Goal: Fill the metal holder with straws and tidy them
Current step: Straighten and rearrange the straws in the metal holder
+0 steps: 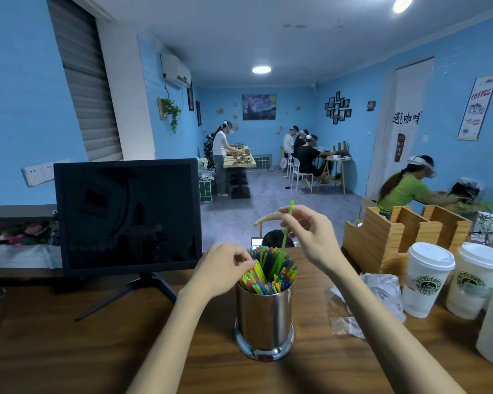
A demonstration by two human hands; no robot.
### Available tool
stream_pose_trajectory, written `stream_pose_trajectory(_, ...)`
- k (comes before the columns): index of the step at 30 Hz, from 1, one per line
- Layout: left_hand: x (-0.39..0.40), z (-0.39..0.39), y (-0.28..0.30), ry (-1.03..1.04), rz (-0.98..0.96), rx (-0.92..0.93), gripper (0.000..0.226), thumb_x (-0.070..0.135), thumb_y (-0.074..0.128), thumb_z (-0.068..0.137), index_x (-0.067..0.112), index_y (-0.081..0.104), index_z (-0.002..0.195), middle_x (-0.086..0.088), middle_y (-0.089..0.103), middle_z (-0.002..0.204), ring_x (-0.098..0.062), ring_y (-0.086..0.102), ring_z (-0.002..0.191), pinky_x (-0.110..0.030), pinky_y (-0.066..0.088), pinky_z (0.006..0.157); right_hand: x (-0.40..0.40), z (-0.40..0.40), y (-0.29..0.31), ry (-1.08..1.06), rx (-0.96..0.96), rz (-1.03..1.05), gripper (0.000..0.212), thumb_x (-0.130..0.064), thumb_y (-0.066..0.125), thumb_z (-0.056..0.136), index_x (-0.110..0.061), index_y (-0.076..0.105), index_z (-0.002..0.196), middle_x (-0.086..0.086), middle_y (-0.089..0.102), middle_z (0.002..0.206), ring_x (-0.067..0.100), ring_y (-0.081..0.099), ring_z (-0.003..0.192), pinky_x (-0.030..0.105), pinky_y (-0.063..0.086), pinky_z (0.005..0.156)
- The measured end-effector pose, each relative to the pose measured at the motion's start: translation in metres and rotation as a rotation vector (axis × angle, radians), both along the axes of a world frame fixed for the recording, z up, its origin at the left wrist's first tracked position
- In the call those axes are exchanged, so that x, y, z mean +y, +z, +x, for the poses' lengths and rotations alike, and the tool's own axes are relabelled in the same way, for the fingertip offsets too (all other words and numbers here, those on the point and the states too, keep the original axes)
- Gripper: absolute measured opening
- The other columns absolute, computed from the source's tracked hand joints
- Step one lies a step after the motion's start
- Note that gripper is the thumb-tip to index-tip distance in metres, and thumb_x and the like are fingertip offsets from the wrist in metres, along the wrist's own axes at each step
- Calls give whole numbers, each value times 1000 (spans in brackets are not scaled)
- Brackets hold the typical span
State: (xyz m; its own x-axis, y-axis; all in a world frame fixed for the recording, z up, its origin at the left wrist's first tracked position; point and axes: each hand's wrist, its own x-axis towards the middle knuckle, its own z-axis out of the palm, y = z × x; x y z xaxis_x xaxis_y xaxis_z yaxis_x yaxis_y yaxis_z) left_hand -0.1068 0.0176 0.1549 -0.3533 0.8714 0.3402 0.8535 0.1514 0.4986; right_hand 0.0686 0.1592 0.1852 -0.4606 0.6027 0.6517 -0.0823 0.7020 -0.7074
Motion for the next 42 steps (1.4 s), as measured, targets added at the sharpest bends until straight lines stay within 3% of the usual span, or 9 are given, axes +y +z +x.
stream_pose_trajectory(2, -2, 0, 4, 13, -76, 26, 16, 51, 69, 84, 36, 74, 80, 21, 69, 77, 0, 61, 75, -30, 55, 74, 1, -5, -13, -12, -94, 73, 31, -13, 67, 97, -19, 66, 128, -4, 73, 82, 6, 67, 70, 15, 50, 64)
stream_pose_trajectory(5, -4, 4, 9, 26, -106, 40, 11, 49, 75, 79, 38, 76, 80, 20, 69, 74, 0, 60, 70, -29, 55, 71, 2, -12, -35, -55, -280, 170, 52, -14, 71, 93, -29, 53, 139, -9, 66, 83, 8, 65, 73, 22, 49, 66)
stream_pose_trajectory(10, -5, 14, 16, 56, -104, 119, 6, 40, 74, 84, 37, 79, 88, 21, 61, 73, -7, 56, 79, -30, 52, 76, 2, -21, -54, -160, -536, 309, 14, -31, 64, 97, -23, 74, 101, -6, 68, 92, 13, 62, 82, 29, 38, 68)
stream_pose_trajectory(15, -1, 28, 19, 76, -92, 255, 13, 29, 68, 85, 33, 76, 94, 13, 72, 96, -11, 61, 94, -24, 42, 74, 5, -27, -57, -170, -644, 406, 35, -38, 53, 103, -16, 76, 88, 6, 61, 87, 26, 55, 84, 32, 30, 71)
stream_pose_trajectory(22, 4, 26, 20, 111, -141, 127, 13, 33, 82, 75, 29, 71, 82, 12, 73, 82, -8, 61, 85, -25, 45, 69, 1, -23, -48, -136, -645, 345, 33, -40, 53, 102, -20, 79, 103, 6, 60, 95, 21, 56, 90, 33, 37, 74)
stream_pose_trajectory(26, 6, 25, 19, 116, -149, 74, 21, 27, 85, 72, 34, 66, 69, 11, 73, 76, -9, 66, 83, -31, 55, 74, -2, -20, -50, -131, -607, 306, 32, -43, 54, 101, -24, 80, 99, 3, 62, 94, 19, 59, 89, 38, 46, 77)
stream_pose_trajectory(29, 4, 24, 16, 77, -111, 28, 20, 18, 80, 74, 34, 68, 73, 11, 73, 67, -2, 66, 73, -25, 51, 67, -1, -17, -51, -136, -583, 282, 34, -43, 53, 101, -20, 78, 94, 4, 64, 95, 17, 60, 88, 40, 48, 79)
stream_pose_trajectory(34, 0, 21, 14, -23, 65, -138, 22, 11, 76, 72, 31, 72, 80, 14, 70, 61, 1, 64, 60, -25, 58, 71, 1, -8, -44, -130, -515, 254, 31, -42, 55, 102, -23, 79, 98, 2, 65, 96, 15, 60, 89, 38, 47, 80)
stream_pose_trajectory(42, 3, 25, 16, -28, 379, -380, 24, 7, 79, 79, 31, 74, 82, 12, 75, 82, -10, 73, 71, -35, 61, 74, -10, -7, -42, 6, -445, 237, 25, -47, 69, 92, -29, 78, 105, -8, 68, 93, 9, 62, 88, 26, 47, 79)
